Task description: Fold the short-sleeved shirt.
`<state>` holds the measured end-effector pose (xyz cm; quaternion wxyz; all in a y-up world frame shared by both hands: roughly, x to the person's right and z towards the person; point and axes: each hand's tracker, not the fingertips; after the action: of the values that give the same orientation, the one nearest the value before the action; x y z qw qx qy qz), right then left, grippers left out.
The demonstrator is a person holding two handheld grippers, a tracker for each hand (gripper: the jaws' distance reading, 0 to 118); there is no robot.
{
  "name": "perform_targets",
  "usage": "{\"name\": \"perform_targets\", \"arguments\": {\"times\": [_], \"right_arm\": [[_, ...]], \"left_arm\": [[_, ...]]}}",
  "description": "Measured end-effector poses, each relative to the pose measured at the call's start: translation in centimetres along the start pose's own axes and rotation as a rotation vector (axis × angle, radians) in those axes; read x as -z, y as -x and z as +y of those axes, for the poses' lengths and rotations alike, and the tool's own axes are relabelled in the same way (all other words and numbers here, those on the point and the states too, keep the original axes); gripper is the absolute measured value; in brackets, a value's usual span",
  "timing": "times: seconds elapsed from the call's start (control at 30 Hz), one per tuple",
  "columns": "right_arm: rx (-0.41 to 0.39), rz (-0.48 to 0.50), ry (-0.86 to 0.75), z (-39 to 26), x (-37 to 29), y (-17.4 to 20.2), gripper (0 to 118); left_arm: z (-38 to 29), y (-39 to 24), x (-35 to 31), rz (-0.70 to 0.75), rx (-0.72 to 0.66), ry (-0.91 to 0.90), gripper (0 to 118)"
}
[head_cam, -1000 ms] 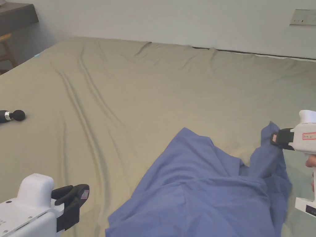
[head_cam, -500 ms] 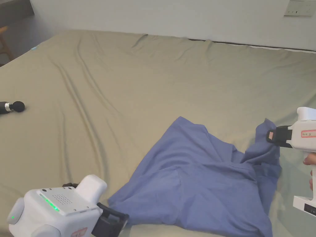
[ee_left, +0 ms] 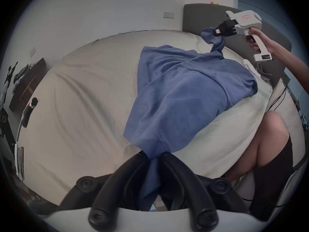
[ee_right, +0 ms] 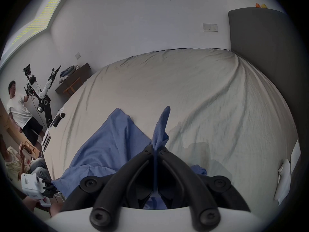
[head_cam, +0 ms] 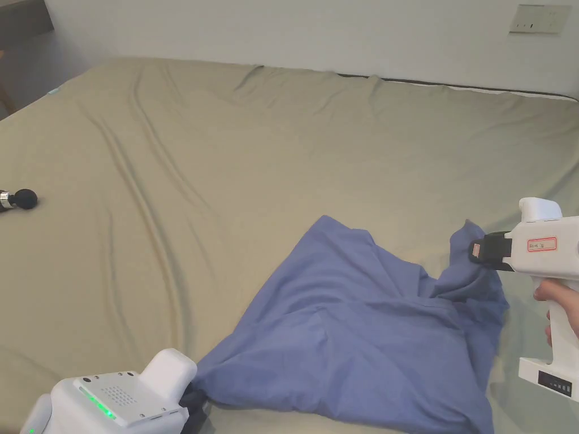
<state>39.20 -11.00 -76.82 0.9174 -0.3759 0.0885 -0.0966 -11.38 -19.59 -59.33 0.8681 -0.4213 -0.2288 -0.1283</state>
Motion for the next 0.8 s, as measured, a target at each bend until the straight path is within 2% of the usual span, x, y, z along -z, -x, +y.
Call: {"name": "perform_targets", "arguments": {"times": [0.07,0.2,0.4,0.8], "right_arm": [[0.005,-0.003,0.0,-0.1,0.0,-0.1,4],[0.014,-0.005,-0.037,0.1,-1.0,0.2,4],[-0.006,-0.045,-0.18,1.3,-6.4,1.5,4],[0.03,-0.053,-0.608,2.0,-26.8,3.3,4]], "left_arm": [[0.0,0.2,-0.5,-0.03,-0.055,-0.029,7],[0.6,0.7,-1.6,-0.009,-0.062,-0.071,7],[4.1,1.7,-5.8,0.029,-0.168,-0.301,7],[12.1,2.6,-21.1,0.124,-0.208,-0.736,7]]}}
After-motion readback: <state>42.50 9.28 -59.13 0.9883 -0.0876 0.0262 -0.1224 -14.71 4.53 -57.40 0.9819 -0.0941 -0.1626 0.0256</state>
